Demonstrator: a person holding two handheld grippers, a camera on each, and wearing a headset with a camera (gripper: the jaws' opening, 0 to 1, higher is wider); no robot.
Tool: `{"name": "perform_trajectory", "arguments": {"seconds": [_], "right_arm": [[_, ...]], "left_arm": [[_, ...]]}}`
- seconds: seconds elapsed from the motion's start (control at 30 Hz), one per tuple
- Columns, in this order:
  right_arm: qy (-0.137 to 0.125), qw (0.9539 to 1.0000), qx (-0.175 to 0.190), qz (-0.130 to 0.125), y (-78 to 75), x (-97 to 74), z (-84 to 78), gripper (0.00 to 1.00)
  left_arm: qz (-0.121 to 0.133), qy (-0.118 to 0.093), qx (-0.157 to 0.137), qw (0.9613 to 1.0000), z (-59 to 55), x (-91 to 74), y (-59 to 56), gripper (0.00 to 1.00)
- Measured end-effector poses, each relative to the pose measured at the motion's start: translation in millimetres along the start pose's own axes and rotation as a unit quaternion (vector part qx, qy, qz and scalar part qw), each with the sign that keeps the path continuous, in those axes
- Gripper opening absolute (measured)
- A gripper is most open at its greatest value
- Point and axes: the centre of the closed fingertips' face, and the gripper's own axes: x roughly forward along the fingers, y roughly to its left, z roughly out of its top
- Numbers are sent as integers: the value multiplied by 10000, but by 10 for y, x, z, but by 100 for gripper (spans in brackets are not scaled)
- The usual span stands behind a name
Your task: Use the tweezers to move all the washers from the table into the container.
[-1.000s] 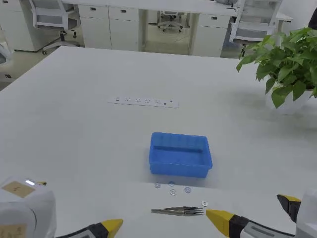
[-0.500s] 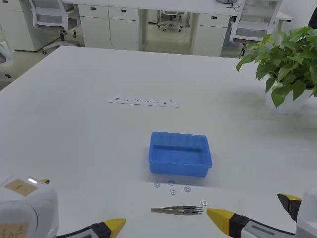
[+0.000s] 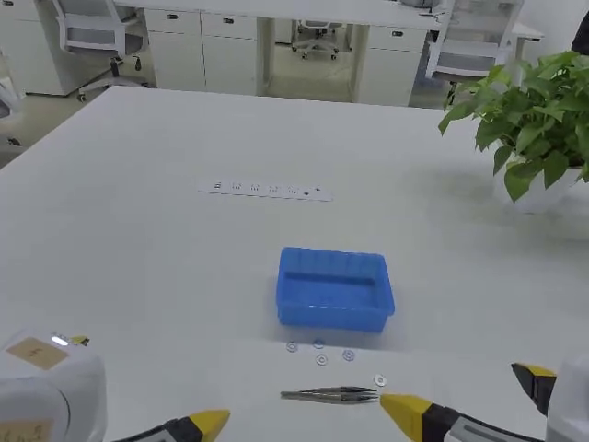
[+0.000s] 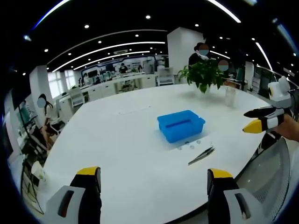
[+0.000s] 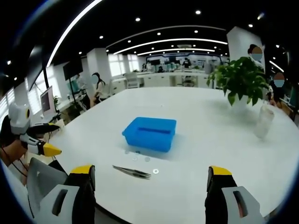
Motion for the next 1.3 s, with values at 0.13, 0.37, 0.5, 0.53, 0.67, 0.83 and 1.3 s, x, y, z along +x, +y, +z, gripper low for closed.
{"name": "perform_trajectory", "arguments": {"seconds": [0.13, 0.37, 0.5, 0.53, 0.67, 0.83, 1.3], "right_arm": [[-9, 10000, 6, -10, -3, -2, 4, 99], [-6, 10000, 19, -40, -23, -7, -6, 98], [1, 10000, 13, -54, -28, -5, -12, 98], [0, 10000, 13, -62, -33, -6, -12, 98], [-14, 10000, 21, -79, -48, -10, -4, 98], [-4, 10000, 11, -88, -54, -14, -12, 98], [-76, 9999, -17, -81, -57, -35, 29, 98]], "left_arm": [[1, 11, 11, 10000, 1, 4, 10, 97], [13, 63, 55, 10000, -27, 17, 19, 96], [2, 40, 32, 10000, -17, 15, 13, 96], [6, 47, 41, 10000, -17, 17, 14, 96], [13, 48, 46, 10000, -17, 21, 16, 96], [13, 61, 50, 10000, -24, 27, 11, 96], [-172, 104, 111, 9997, -29, 40, -35, 88]]}}
